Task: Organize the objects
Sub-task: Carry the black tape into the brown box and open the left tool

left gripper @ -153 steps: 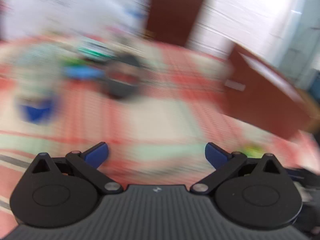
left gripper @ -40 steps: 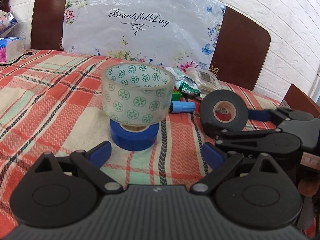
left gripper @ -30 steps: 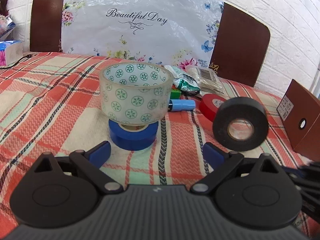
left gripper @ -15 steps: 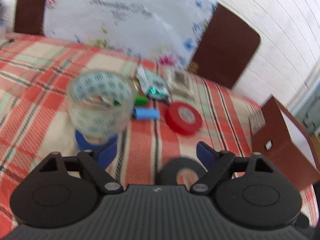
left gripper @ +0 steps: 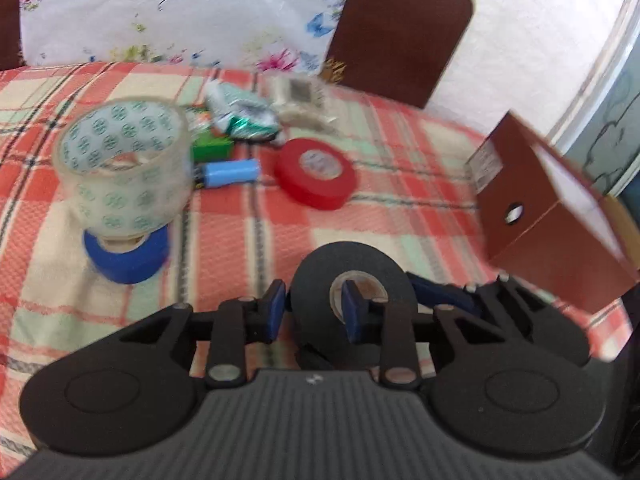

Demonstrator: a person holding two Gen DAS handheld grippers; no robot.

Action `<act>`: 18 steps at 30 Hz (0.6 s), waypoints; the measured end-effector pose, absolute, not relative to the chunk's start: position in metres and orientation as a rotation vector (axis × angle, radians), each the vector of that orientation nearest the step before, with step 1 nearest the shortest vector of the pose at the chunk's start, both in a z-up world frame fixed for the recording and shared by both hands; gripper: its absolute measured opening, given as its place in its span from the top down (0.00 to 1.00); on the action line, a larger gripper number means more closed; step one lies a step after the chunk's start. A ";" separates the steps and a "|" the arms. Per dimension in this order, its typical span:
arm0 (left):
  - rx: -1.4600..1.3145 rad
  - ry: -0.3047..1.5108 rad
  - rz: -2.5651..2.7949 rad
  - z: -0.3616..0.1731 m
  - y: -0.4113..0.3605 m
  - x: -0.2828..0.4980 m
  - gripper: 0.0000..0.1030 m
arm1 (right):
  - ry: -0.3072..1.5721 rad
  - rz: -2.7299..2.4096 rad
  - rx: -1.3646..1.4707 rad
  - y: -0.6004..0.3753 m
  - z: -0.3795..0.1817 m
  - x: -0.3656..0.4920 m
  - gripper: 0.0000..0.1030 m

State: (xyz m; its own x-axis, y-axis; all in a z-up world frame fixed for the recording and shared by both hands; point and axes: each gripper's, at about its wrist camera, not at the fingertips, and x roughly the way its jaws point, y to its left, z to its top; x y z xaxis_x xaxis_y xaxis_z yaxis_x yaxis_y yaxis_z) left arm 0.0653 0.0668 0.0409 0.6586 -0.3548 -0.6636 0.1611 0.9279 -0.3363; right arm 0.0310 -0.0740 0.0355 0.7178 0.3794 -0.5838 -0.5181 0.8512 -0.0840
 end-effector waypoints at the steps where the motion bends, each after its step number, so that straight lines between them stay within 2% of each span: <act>1: -0.265 0.774 -0.330 0.050 0.059 0.063 0.69 | 0.554 0.477 -0.249 -0.080 0.039 0.023 0.22; 6: -0.185 0.600 -0.498 0.105 -0.012 0.064 0.68 | 0.326 0.273 -0.270 -0.128 0.074 -0.009 0.22; 10: -0.111 0.541 -0.613 0.133 -0.083 0.084 0.68 | 0.205 0.085 -0.279 -0.179 0.102 -0.010 0.22; 18: -0.004 0.603 -0.646 0.109 -0.180 0.123 0.68 | 0.279 -0.093 -0.128 -0.275 0.096 0.031 0.22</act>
